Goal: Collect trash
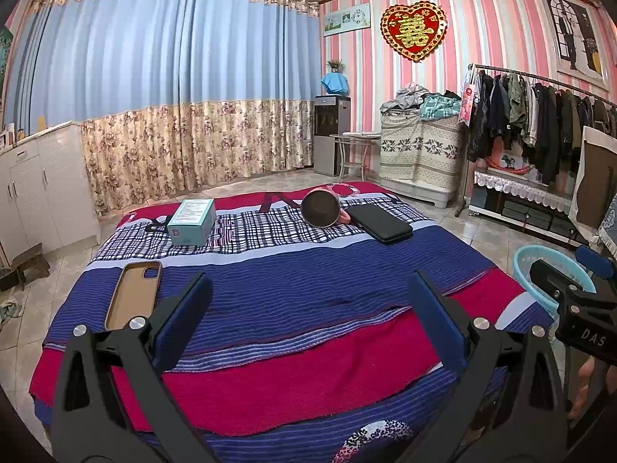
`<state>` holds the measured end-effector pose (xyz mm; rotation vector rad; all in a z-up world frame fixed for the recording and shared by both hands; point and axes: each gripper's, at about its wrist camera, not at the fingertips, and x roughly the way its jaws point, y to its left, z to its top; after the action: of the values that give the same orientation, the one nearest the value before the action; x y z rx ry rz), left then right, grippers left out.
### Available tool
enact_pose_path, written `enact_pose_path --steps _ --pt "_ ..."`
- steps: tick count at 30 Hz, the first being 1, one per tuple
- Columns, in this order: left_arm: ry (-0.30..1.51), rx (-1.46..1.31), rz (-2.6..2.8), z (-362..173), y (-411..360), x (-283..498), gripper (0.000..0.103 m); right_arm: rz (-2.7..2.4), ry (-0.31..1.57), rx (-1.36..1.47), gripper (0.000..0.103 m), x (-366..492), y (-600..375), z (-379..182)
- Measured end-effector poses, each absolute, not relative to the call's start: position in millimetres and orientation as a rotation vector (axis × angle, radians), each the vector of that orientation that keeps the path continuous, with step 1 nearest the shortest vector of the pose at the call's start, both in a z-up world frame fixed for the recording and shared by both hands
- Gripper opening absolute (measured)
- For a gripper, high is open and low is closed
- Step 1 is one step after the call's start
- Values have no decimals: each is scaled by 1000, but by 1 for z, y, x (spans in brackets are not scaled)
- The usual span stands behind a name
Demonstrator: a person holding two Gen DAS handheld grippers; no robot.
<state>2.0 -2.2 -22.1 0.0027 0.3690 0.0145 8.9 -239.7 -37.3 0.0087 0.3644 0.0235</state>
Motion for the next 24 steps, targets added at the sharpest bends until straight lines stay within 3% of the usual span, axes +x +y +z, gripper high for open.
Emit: enact_pose_path --steps 24 --pt "369 13 5 -18 -1 3 98 17 354 11 98 13 -239 -32"
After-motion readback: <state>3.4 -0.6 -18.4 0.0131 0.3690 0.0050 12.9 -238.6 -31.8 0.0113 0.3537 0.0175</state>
